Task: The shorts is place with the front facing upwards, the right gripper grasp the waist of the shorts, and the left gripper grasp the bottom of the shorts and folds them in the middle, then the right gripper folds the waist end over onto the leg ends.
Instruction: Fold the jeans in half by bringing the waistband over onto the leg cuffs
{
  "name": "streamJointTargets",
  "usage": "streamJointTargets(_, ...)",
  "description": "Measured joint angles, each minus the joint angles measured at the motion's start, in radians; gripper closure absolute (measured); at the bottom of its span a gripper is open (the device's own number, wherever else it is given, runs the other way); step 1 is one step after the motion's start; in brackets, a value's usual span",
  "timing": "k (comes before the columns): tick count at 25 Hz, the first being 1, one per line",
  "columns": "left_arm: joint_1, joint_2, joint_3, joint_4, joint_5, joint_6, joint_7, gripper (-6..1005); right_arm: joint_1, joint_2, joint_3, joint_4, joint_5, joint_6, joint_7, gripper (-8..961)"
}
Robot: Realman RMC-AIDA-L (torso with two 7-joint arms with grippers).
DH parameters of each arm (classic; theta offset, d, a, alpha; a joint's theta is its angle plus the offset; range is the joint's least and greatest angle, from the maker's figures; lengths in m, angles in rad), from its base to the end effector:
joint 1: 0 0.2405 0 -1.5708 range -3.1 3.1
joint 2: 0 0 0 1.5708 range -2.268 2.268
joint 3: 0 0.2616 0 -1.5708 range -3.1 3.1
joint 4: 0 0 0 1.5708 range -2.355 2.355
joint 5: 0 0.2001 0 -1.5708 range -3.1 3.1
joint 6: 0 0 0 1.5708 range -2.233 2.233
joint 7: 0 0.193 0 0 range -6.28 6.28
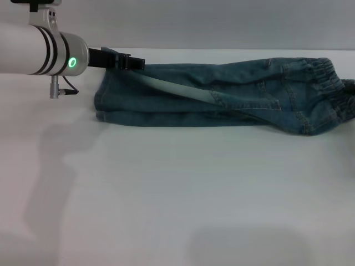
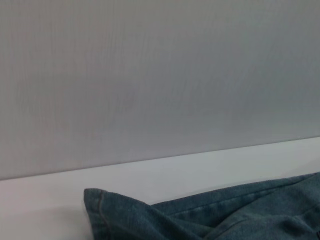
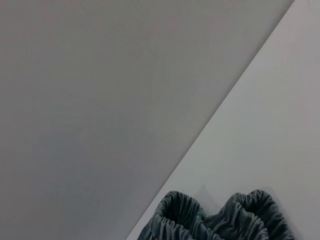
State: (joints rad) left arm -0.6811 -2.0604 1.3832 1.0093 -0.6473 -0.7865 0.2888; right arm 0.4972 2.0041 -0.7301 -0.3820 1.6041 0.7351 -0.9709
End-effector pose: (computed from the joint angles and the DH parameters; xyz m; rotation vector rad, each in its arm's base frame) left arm -0.2014 0.4697 -0.0443 -2.0994 -1.1316 -0.1642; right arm 0.3780 0.4149 0.0085 -1.2853 1.8340 0.9523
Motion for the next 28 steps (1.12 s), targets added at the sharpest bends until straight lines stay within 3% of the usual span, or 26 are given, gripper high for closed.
streamJointTargets(2, 0.0, 0.0, -0.001, 0.0, 0.0, 0.0, 0.0, 145, -0.002, 0.002, 0.0, -0.003, 0.0, -0.002, -0.002, 466)
streamJointTargets(10, 0.004, 0.001, 0.004, -0.001, 0.0, 0.001, 0.001, 145, -0.008, 0.014, 0.0, -0.023, -0.001, -0.001, -0.015, 776)
streamJointTargets(13, 0.008, -0.001, 0.005, -0.001, 0.0, 0.011, 0.01, 145, -0.022, 0.031, 0.0, -0.069, -0.001, 0.011, -0.016, 893)
streamJointTargets(18, 0.039, -0.004, 0.049, -0.003, -0.05, 0.072, 0.037, 145, -0.057, 0.06, -0.001, -0.172, -0.001, 0.062, -0.014, 945)
streamJointTargets(28, 0.088, -0.003, 0.091, -0.005, -0.167, 0.127, 0.115, 145, -0.053, 0.062, -0.025, -0.209, 0.001, 0.107, -0.005, 954)
